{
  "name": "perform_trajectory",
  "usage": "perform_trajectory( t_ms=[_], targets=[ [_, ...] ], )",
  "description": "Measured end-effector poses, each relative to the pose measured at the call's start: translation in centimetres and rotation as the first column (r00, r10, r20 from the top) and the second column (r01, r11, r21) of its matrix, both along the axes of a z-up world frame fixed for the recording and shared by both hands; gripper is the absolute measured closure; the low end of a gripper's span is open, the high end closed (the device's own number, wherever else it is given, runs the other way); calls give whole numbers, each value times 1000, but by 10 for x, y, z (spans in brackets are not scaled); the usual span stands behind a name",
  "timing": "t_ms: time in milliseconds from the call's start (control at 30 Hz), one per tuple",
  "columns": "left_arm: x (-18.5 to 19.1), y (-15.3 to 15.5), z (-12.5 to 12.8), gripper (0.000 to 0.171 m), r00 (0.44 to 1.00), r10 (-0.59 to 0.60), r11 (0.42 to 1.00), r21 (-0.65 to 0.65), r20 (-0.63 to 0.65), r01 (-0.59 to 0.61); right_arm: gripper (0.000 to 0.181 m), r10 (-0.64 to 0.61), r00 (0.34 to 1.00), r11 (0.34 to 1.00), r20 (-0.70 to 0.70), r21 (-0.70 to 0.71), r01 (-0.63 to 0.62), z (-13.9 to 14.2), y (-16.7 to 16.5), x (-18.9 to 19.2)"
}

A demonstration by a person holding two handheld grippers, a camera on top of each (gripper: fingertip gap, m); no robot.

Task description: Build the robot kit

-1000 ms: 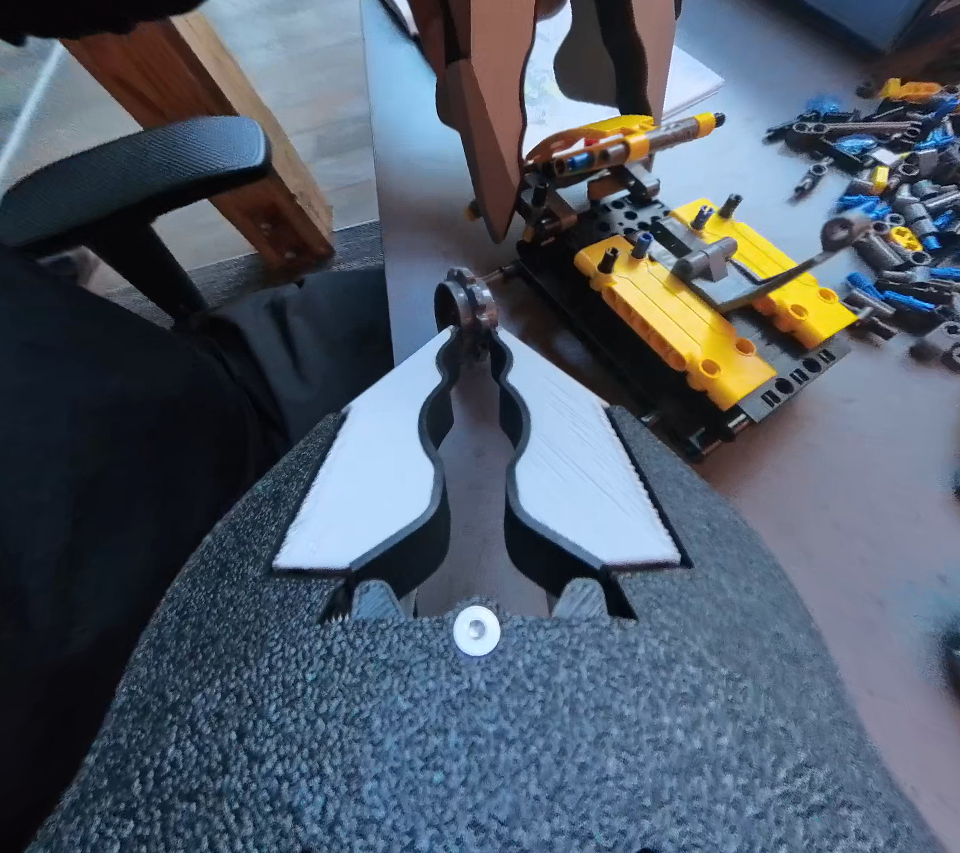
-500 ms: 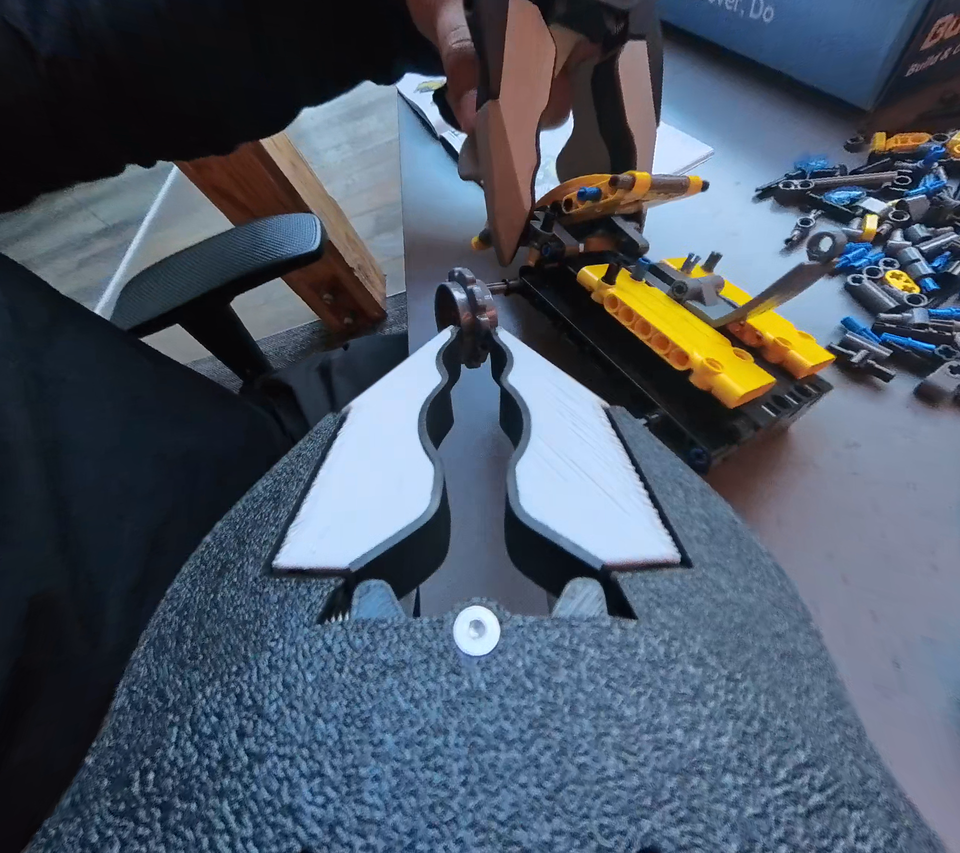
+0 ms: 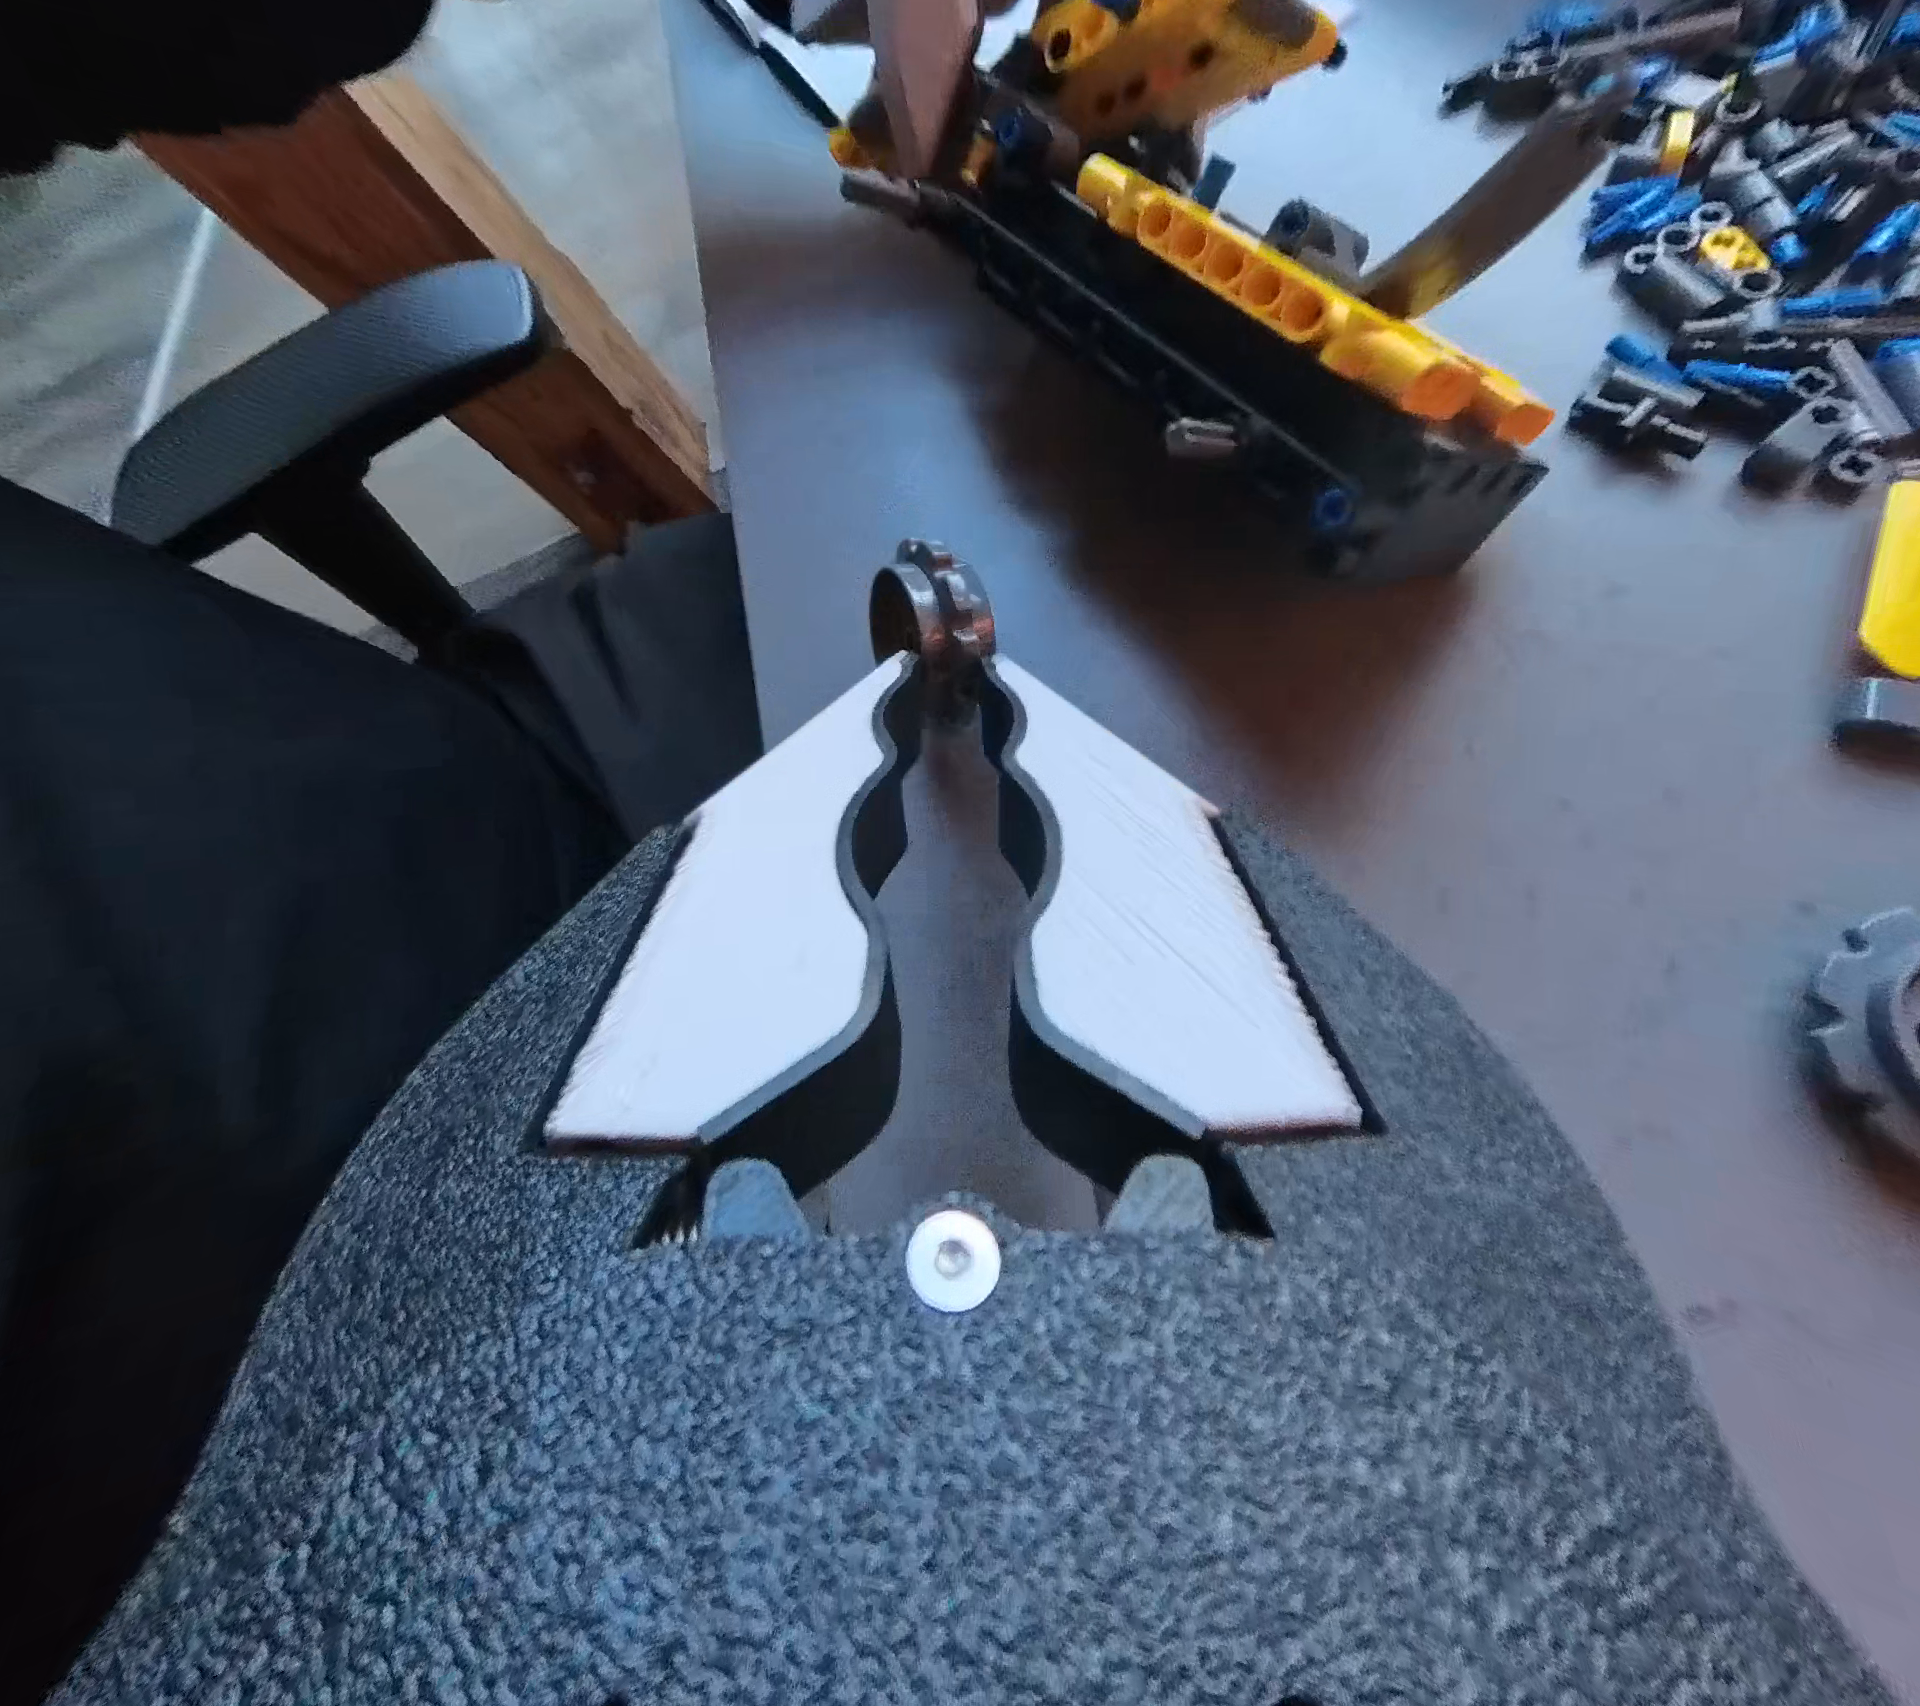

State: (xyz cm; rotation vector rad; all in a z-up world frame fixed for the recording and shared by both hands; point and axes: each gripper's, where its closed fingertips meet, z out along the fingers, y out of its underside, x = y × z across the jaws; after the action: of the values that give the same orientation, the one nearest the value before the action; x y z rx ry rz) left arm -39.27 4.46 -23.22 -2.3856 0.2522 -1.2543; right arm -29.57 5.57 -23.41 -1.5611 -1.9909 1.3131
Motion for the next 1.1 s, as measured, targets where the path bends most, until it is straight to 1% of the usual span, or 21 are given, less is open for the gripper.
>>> perform_trajectory(
  t_ms=[67,100,233,367,533,733,867,1100],
  targets=[
    [0,1,1,94,1000,13,1000,-8,24,-13,171,7,1000,1000,15,5,-7,-2,-3,-3],
    [0,1,1,94,999,19,1000,-11,36,-19,171,18,1000,1000,7,-16,-18,1,-6,-4],
    [6,-4,4,94,994,22,1000,-25,105,-19,171,41,996,985,-73,-163,-53,32,-15,-11],
    [10,-4,6,94,980,66,998,-27,185,-62,171,13,989,949,-150,-310,-59,62,-14,-22],
    [9,-2,7,94,962,148,989,-10,228,-150,171,-35,984,910,-176,-413,-42,76,-17,-37],
    [10,-3,8,94,956,170,985,-2,239,-175,171,-68,982,889,-177,-458,-21,75,-29,-44],
    [10,-3,8,94,956,172,984,3,239,-177,171,-88,982,869,-165,-494,-5,74,-29,-45],
    [10,-3,8,94,953,180,982,9,245,-188,171,-101,984,861,-150,-508,11,70,-29,-46]
  ],
)
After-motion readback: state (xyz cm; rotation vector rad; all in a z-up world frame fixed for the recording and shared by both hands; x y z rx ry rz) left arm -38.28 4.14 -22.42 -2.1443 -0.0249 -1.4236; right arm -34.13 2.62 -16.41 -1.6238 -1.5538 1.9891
